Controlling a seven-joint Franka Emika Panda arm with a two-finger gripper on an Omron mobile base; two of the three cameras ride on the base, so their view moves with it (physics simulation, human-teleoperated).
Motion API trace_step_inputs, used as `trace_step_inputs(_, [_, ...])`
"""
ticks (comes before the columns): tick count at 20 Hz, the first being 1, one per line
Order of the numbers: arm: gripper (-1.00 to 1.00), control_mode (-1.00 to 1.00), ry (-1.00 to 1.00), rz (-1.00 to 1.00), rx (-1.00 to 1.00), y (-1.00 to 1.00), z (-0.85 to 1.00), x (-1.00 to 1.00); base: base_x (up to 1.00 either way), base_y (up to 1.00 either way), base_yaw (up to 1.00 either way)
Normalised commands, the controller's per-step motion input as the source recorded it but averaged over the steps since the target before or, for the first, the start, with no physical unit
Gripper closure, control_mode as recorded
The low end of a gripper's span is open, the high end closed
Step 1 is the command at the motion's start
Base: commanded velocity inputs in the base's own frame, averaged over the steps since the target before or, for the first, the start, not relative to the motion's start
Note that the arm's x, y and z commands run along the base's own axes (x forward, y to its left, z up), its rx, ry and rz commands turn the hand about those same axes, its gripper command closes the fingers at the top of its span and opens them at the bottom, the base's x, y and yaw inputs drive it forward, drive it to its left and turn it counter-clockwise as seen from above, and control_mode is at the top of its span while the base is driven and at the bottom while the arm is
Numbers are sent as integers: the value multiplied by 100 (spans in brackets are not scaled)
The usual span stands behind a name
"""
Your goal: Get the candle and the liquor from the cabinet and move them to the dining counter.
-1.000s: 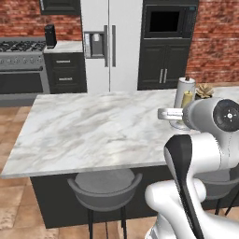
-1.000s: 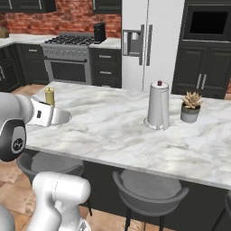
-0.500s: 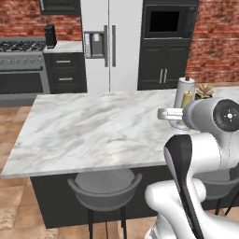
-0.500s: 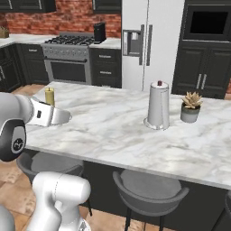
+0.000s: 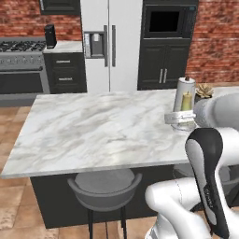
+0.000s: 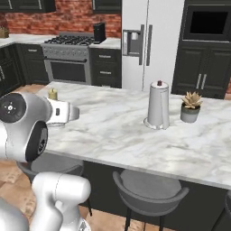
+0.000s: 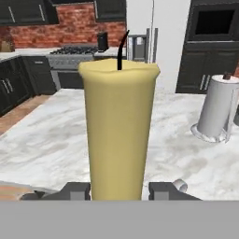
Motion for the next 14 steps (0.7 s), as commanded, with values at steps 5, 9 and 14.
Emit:
trace_step_inputs(5, [100, -100, 8, 84, -1, -15, -24, 8, 0, 0, 0])
trace_step_inputs(9, [100, -100, 11, 86, -1, -12, -31, 13, 0, 0, 0])
trace_step_inputs(14, [100, -100, 10, 70, 0, -16, -30, 25, 0, 0, 0])
